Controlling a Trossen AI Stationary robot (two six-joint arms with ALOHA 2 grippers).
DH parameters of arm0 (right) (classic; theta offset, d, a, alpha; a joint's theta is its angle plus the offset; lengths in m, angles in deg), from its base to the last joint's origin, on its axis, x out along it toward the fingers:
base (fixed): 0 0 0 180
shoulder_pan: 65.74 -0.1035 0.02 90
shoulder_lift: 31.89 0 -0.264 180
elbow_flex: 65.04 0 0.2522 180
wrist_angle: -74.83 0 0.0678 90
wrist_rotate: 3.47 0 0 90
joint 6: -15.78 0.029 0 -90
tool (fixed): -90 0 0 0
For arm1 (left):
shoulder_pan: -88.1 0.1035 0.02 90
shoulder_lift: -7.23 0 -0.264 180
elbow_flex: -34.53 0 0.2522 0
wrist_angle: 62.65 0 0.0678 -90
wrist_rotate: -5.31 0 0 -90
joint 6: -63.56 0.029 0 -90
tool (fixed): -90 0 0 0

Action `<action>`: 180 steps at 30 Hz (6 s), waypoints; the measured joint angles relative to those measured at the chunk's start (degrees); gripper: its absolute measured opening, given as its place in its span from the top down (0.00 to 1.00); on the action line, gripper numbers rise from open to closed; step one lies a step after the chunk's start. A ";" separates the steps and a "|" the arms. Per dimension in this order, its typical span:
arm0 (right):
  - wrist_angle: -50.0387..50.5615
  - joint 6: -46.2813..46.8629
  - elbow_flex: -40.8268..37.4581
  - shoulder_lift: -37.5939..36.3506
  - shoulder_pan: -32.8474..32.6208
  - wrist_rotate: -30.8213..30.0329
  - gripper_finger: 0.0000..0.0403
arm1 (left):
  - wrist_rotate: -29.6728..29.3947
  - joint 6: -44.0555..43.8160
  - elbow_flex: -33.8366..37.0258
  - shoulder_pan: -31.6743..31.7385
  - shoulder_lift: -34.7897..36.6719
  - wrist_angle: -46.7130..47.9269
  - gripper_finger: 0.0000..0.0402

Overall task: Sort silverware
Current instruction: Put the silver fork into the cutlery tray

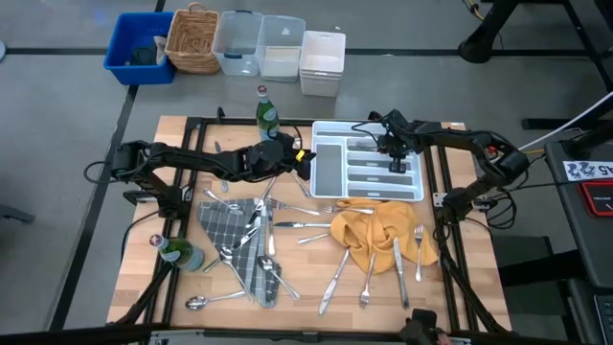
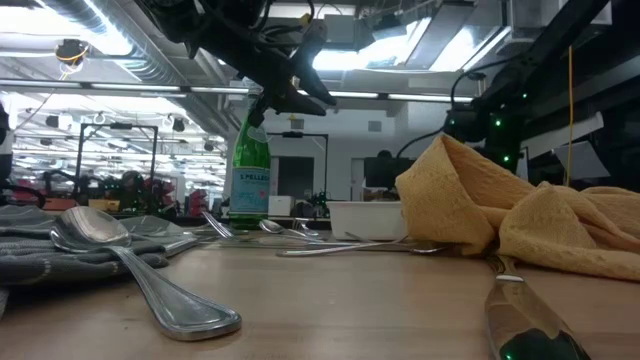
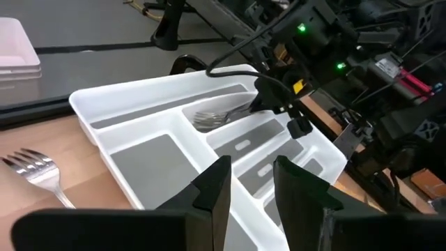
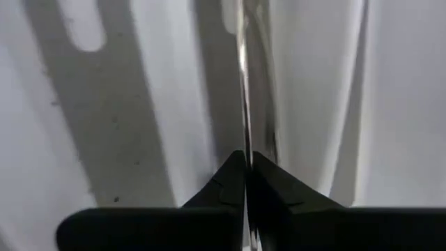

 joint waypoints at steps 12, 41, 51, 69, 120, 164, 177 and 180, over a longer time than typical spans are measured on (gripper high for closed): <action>-4.18 0.21 0.00 0.26 0.01 -3.70 0.86 | 6.41 -4.63 0.00 0.18 3.35 14.52 0.76; -2.02 9.07 -0.04 0.11 -0.02 -5.80 0.75 | 15.08 -13.95 0.02 -1.22 -1.36 52.46 0.76; -1.74 9.05 -0.04 0.09 -0.04 -5.54 0.75 | 14.54 -15.45 0.02 -0.22 -6.60 51.54 0.76; -1.81 8.85 -0.02 0.09 -0.04 -5.34 0.75 | 16.38 -16.77 0.02 1.40 -5.78 50.49 0.76; 1.90 38.74 0.00 -17.62 -0.09 31.70 0.75 | 22.17 -13.62 -0.02 2.48 7.18 44.04 1.00; -28.19 52.32 0.00 -17.44 -34.64 28.25 0.75 | 19.77 -9.07 0.00 4.28 11.13 13.51 1.00; -28.12 56.35 0.00 -17.42 -34.58 25.59 0.80 | 19.74 -8.60 0.00 4.22 11.13 10.95 1.00; -28.11 56.37 0.00 -17.42 -34.58 25.63 0.89 | 19.74 -8.42 0.00 4.22 11.13 11.03 1.00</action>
